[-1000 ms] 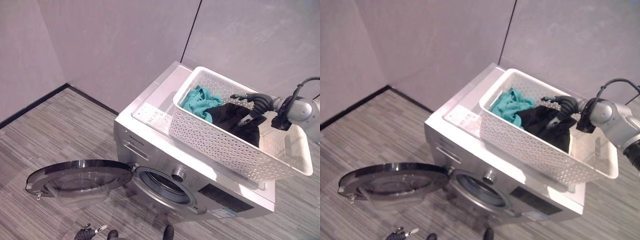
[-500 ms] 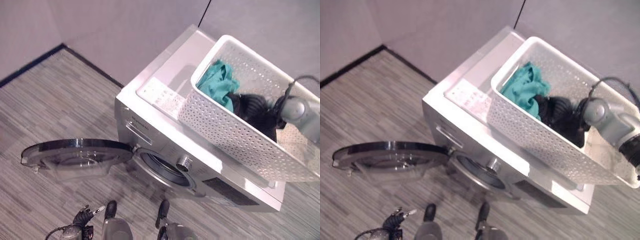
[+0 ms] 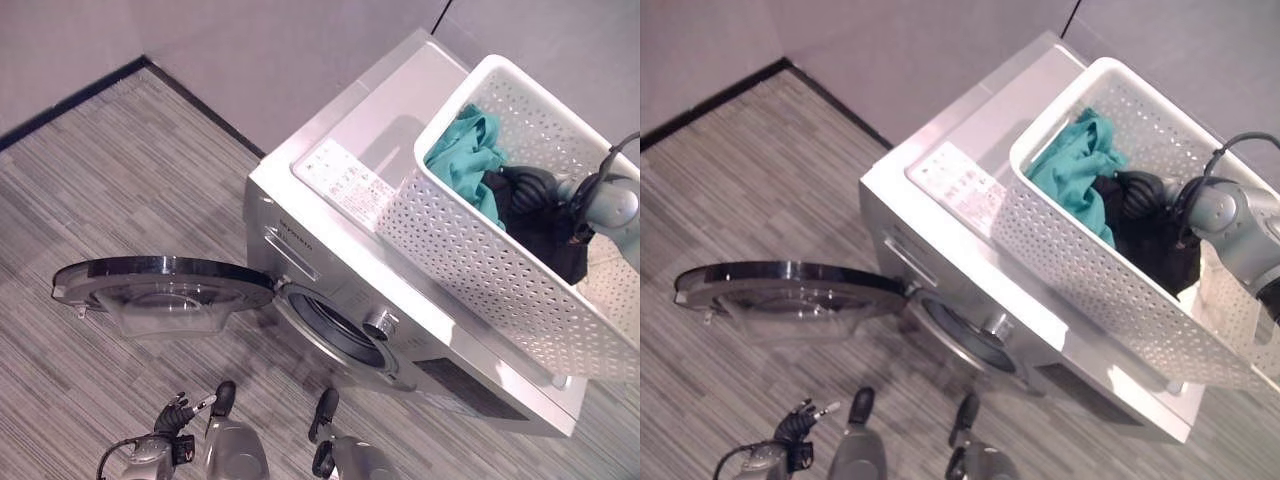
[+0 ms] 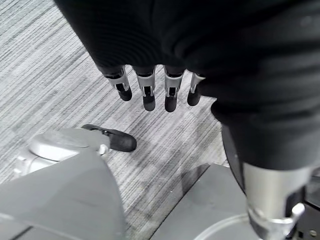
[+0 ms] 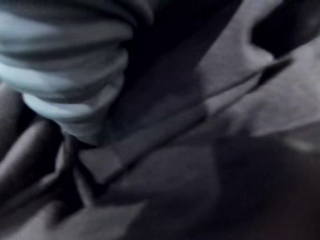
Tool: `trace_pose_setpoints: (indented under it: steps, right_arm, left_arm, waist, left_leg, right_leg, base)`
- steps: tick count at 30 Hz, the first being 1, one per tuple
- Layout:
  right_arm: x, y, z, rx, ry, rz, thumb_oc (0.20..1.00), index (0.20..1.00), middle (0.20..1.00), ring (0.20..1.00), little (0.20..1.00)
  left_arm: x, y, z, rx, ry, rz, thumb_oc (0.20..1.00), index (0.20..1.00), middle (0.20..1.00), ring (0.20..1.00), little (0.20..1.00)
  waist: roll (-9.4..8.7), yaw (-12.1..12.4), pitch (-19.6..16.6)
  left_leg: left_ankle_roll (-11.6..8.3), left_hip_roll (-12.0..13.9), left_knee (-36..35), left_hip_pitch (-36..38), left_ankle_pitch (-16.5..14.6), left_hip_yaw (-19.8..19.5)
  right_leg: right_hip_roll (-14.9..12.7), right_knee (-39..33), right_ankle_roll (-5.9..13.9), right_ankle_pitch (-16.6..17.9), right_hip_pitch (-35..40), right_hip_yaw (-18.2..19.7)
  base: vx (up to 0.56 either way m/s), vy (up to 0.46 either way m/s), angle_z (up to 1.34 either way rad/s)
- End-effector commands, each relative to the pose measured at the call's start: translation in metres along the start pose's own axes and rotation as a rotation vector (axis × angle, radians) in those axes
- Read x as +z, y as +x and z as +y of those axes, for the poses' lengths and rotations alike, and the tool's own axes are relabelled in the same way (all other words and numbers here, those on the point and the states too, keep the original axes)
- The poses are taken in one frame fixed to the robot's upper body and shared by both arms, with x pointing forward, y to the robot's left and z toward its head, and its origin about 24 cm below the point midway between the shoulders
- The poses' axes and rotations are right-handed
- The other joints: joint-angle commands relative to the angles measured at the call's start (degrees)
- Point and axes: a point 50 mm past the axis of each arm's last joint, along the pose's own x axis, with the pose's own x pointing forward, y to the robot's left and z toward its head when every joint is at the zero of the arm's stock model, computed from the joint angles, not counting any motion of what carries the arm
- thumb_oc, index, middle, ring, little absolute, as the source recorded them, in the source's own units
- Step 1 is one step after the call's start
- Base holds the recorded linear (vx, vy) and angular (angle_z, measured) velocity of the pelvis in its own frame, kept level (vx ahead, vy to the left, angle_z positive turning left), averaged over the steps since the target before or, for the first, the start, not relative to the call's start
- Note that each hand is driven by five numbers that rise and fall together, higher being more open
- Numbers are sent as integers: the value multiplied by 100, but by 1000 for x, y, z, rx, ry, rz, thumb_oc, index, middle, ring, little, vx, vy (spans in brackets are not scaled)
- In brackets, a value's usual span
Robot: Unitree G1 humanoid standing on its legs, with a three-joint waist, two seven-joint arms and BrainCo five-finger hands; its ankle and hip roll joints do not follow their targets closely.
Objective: Grab the laundry basket,head to the washer,open it,put in the laundry and shut it.
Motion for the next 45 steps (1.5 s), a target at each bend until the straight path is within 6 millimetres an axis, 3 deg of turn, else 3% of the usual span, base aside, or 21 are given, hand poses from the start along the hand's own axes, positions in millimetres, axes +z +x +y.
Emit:
trace_pose_setpoints:
  steps: [1,8,11,12,20,24,31,34,37,43,45]
  right_arm:
    - [-4,-5,6,-24,89,-35,200,200,200,200,200]
    - [-4,-32,-44,-264,219,-114,200,200,200,200,200]
    - [-2,-35,-52,-299,236,-131,200,200,200,200,200]
    - [-1,-42,-66,-376,290,-174,200,200,200,200,200]
    - [0,-52,-90,-523,360,-218,200,200,200,200,200]
    - [0,-54,-109,-692,461,-254,200,200,200,200,200]
    - [28,-65,-140,-990,575,-422,200,200,200,200,200]
    - [25,-83,-149,-1192,565,-407,200,200,200,200,200]
    - [9,-106,-146,-1355,455,-296,200,200,200,200,200]
    - [-5,-129,-149,-1495,291,-140,200,200,200,200,200]
    - [-17,-140,-152,-1553,209,-16,200,200,200,200,200]
  left_arm:
    - [-9,-1,-6,-24,55,33,1000,1000,1000,1000,1000]
    - [-24,-4,-15,-86,149,81,1000,1000,1000,1000,1000]
    - [-25,-4,-18,-99,165,86,1000,1000,1000,1000,1000]
    - [-29,-4,-23,-120,188,98,1000,1000,1000,1000,1000]
    - [-31,-5,-31,-155,236,105,1000,1000,1000,1000,1000]
    - [-29,-4,-33,-142,229,99,1000,1000,1000,1000,1000]
    - [-21,-1,-32,-93,185,72,1000,1000,1000,1000,1000]
    - [-19,-1,-38,-97,212,66,1000,1000,1000,1000,1000]
    - [-21,-2,-44,-115,219,60,1000,1000,1000,1000,1000]
    - [-21,-3,-47,-129,241,52,1000,1000,1000,1000,1000]
    - [-20,-3,-47,-125,238,45,1000,1000,1000,1000,1000]
  waist:
    - [-19,20,-397]
    - [-15,-169,-818]
    - [1,-186,-867]
    - [19,-250,-997]
    - [50,-311,-1193]
    - [100,-333,-1243]
    - [251,-364,-1326]
    - [366,-385,-1390]
    - [471,-402,-1456]
    - [534,-401,-1497]
    - [534,-397,-1516]
  left_leg:
    - [418,27,-73,24,-101,-108]
    - [454,-6,-35,283,-270,36]
    - [460,-6,-32,321,-291,56]
    - [470,-22,-37,425,-340,103]
    - [511,-56,-52,616,-439,183]
    - [538,-88,-56,691,-486,217]
    - [627,-171,-71,796,-553,247]
    - [700,-277,-59,835,-616,203]
    - [808,-447,8,861,-706,171]
    - [919,-629,60,870,-769,161]
    - [976,-739,78,869,-794,171]
  right_leg:
    - [-326,45,319,-498,240,-88]
    - [-329,63,334,-529,364,81]
    - [-330,75,332,-543,382,104]
    - [-332,91,330,-558,435,149]
    - [-331,118,336,-587,512,220]
    - [-332,130,342,-583,540,281]
    - [-359,144,342,-573,589,361]
    - [-421,158,365,-565,629,382]
    - [-546,217,441,-518,647,383]
    - [-716,296,522,-436,620,382]
    - [-822,320,579,-367,613,346]
  base:
    - [40,2,-3]
    - [40,17,-4]
    - [34,22,-14]
    - [43,22,-13]
    - [19,10,-7]
    - [8,15,-7]
    - [-4,43,-9]
    - [-28,85,3]
    - [-47,105,3]
    - [-52,87,1]
    - [-54,93,0]
